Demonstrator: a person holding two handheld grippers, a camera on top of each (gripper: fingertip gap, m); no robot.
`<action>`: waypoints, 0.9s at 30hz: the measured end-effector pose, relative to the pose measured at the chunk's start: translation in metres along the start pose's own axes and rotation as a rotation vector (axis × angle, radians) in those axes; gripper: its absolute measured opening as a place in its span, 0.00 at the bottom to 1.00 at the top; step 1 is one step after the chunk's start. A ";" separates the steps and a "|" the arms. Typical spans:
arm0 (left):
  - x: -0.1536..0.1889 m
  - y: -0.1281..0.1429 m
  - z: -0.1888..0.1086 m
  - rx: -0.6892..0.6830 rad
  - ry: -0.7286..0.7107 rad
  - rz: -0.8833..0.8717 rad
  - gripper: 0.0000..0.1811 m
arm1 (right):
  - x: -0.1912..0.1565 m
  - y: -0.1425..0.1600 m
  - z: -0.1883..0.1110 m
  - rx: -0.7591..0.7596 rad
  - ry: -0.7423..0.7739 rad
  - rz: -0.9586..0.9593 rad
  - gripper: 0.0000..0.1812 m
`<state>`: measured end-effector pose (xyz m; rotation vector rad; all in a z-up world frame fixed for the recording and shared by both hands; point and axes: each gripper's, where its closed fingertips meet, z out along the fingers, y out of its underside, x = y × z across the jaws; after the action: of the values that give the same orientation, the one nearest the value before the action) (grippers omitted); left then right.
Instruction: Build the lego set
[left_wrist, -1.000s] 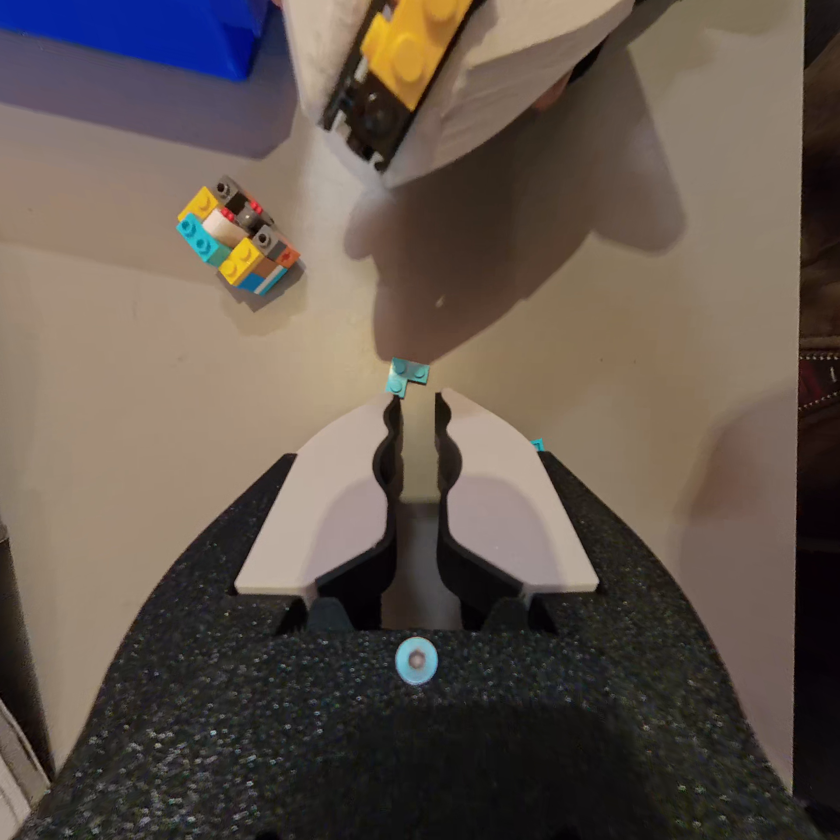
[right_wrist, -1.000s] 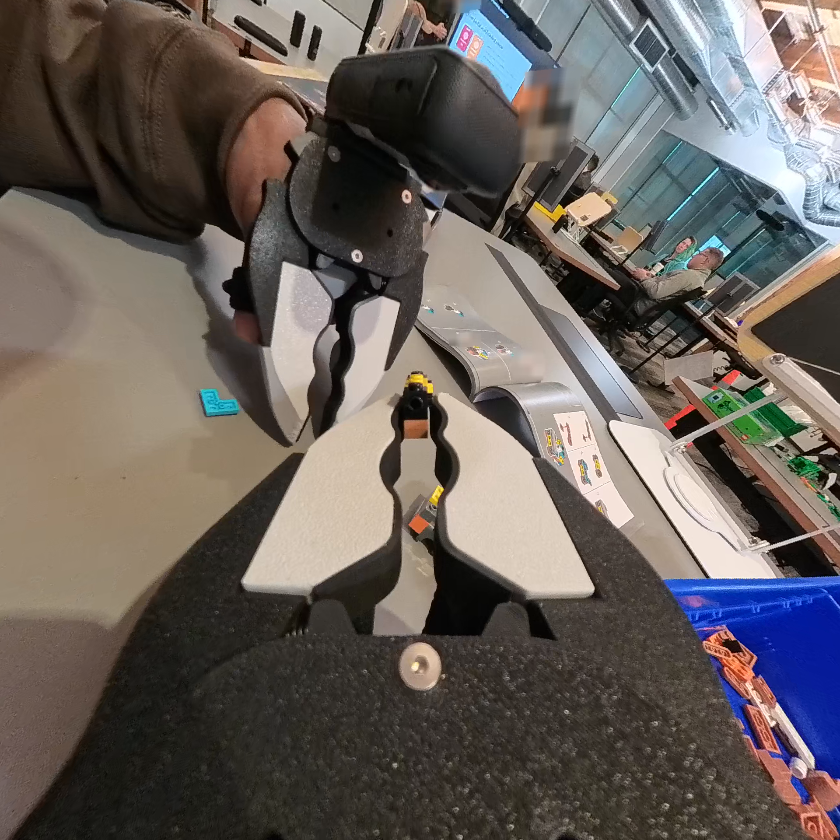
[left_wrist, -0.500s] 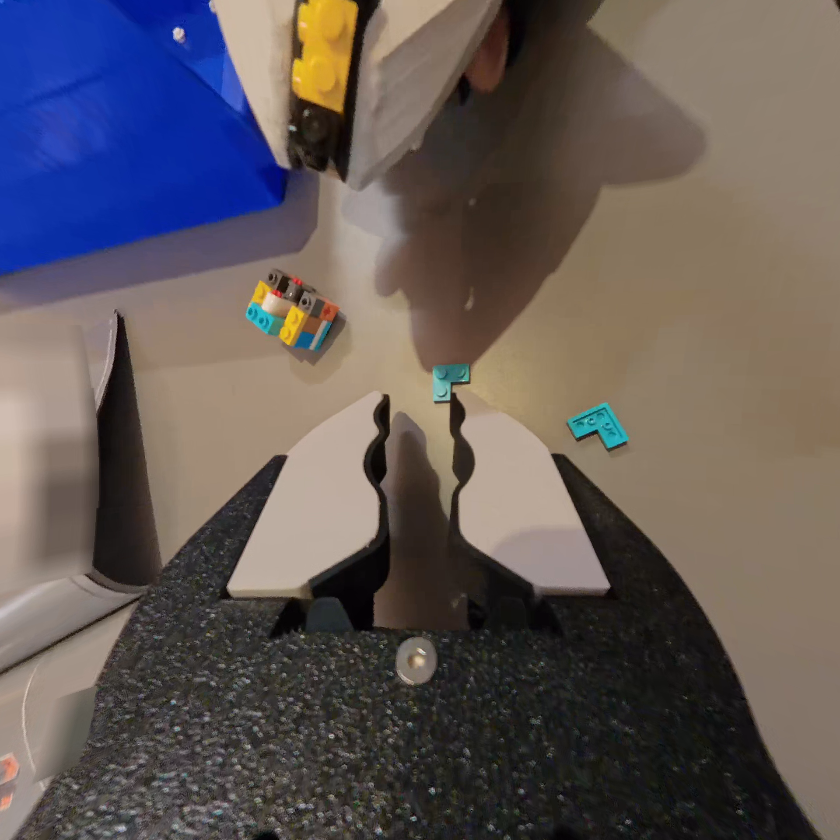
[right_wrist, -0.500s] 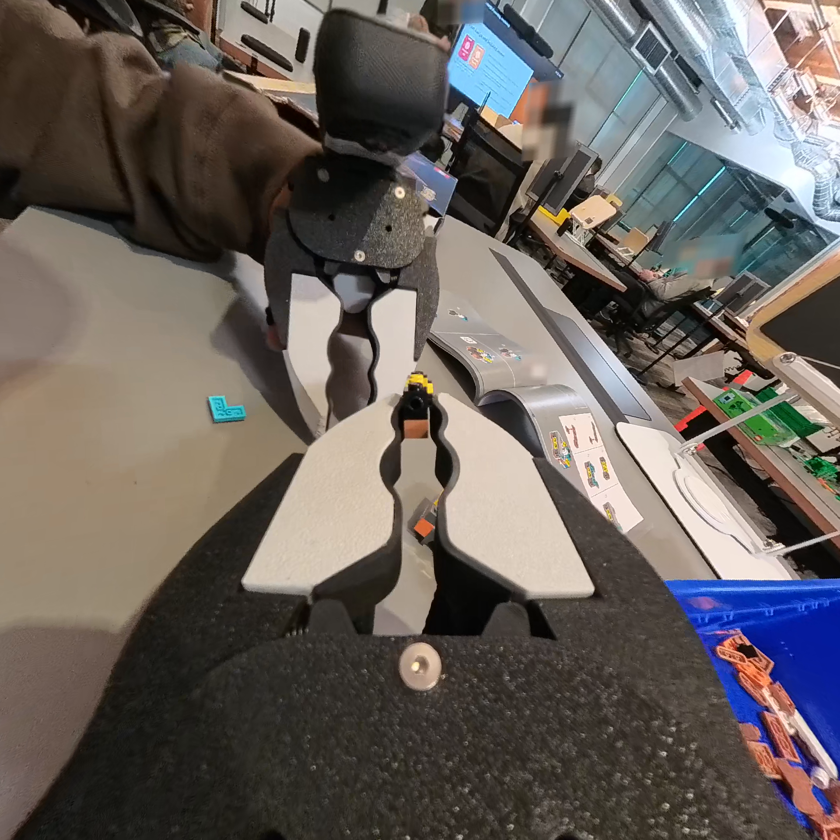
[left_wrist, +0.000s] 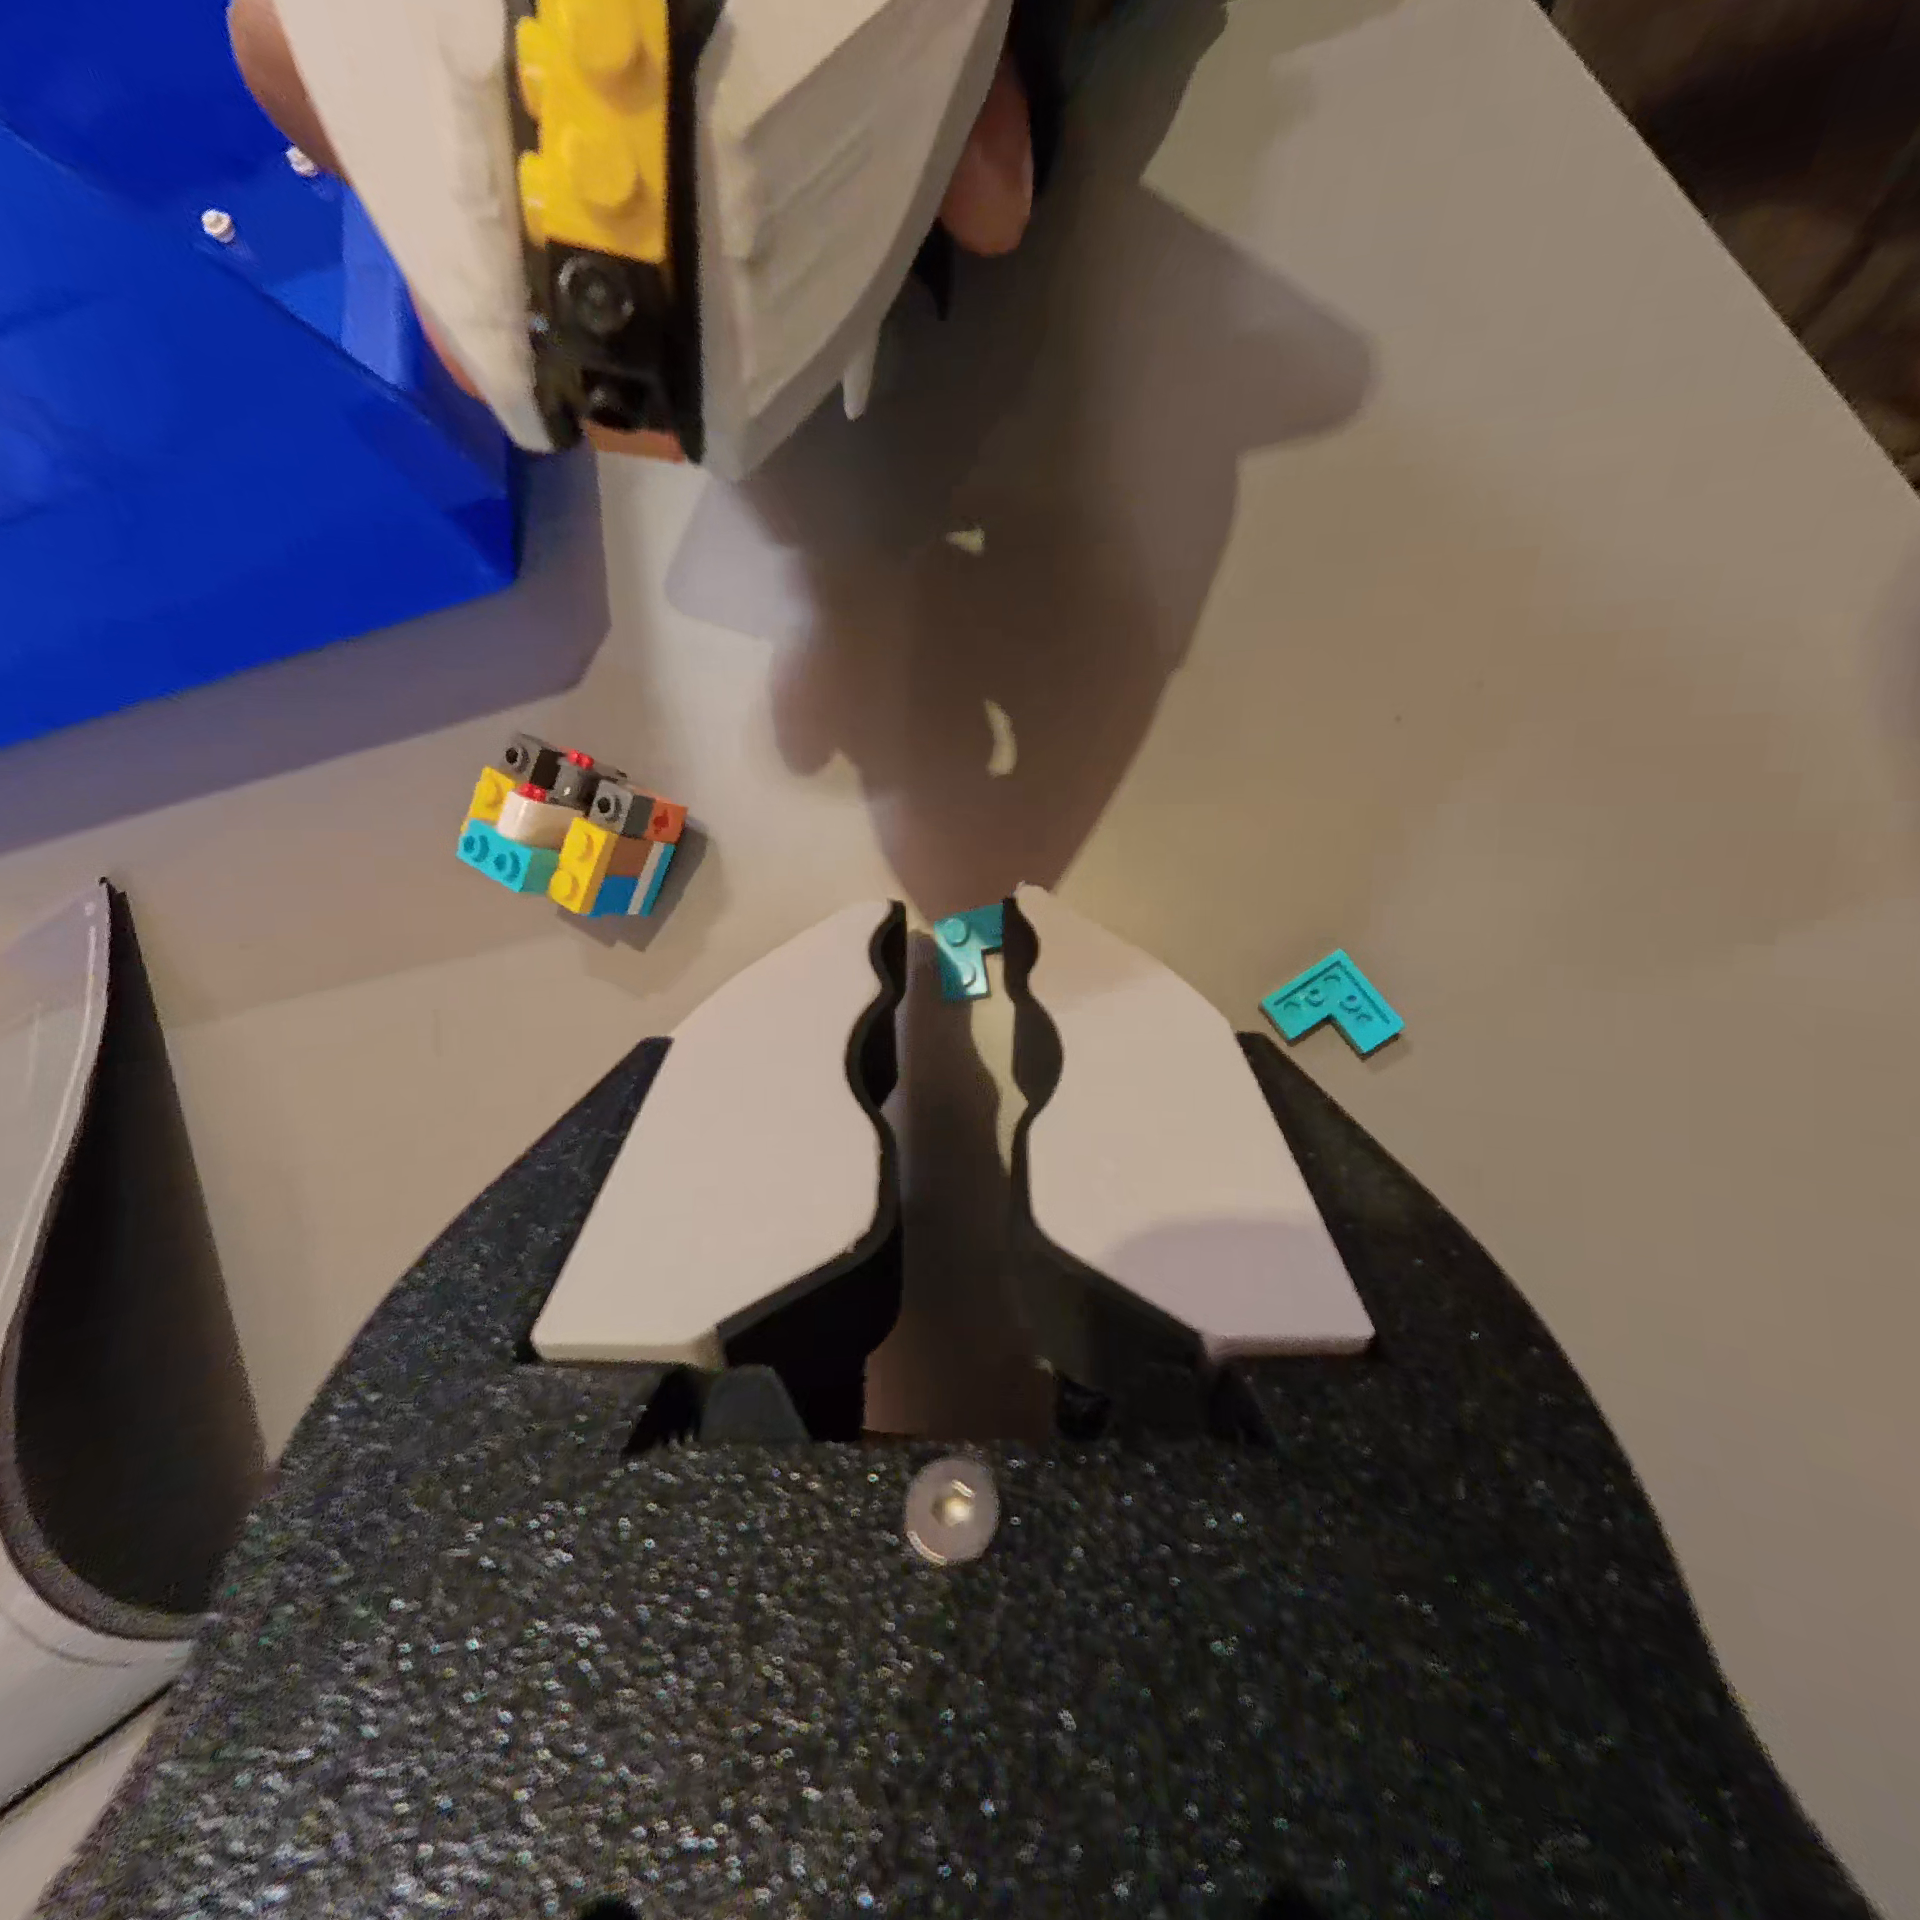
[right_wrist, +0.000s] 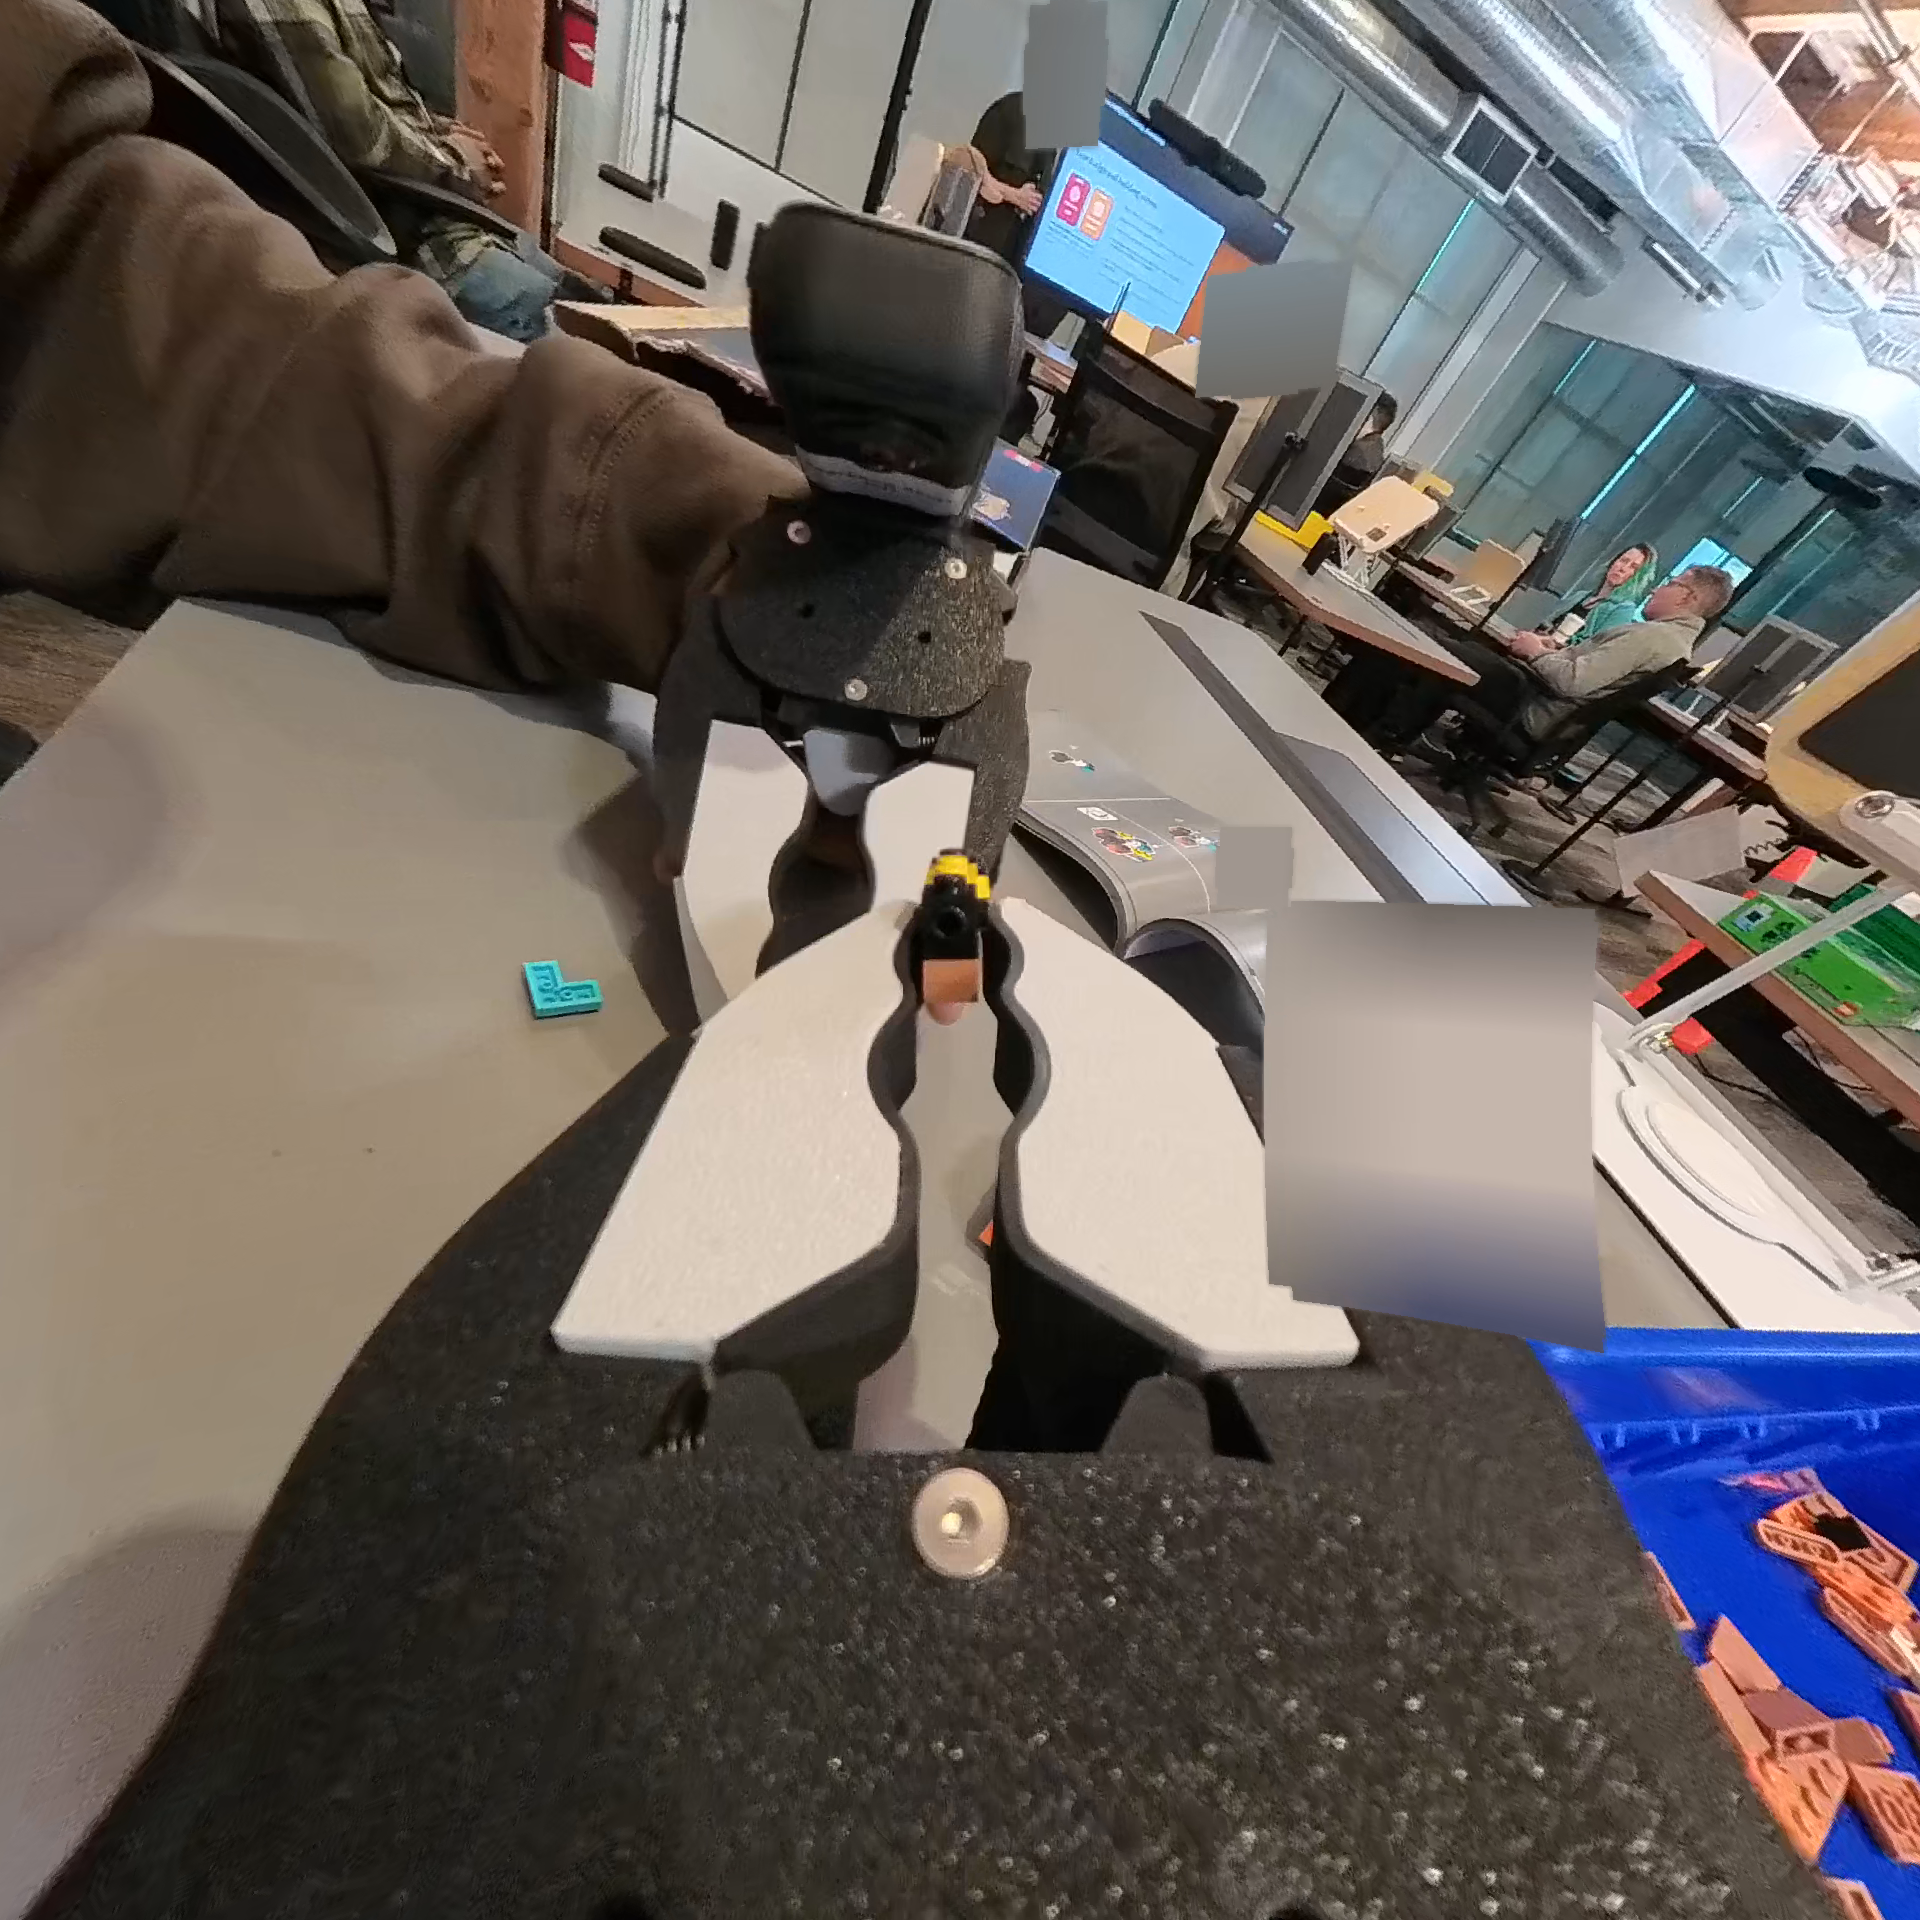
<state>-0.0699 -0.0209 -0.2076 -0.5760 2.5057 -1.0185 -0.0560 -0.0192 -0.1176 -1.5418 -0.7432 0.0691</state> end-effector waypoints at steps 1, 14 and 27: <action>0.002 0.000 0.001 -0.002 0.009 -0.007 0.07 | 0.001 0.000 0.000 0.000 0.003 0.003 0.05; -0.003 -0.003 -0.008 0.034 -0.048 -0.200 0.00 | 0.013 0.004 -0.001 -0.008 0.067 0.034 0.05; -0.001 0.012 -0.007 -0.045 -0.051 -0.140 0.08 | 0.013 0.004 -0.001 -0.013 0.066 0.031 0.05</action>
<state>-0.0750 -0.0081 -0.2112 -0.7912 2.4774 -0.9850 -0.0439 -0.0137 -0.1162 -1.5608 -0.6688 0.0363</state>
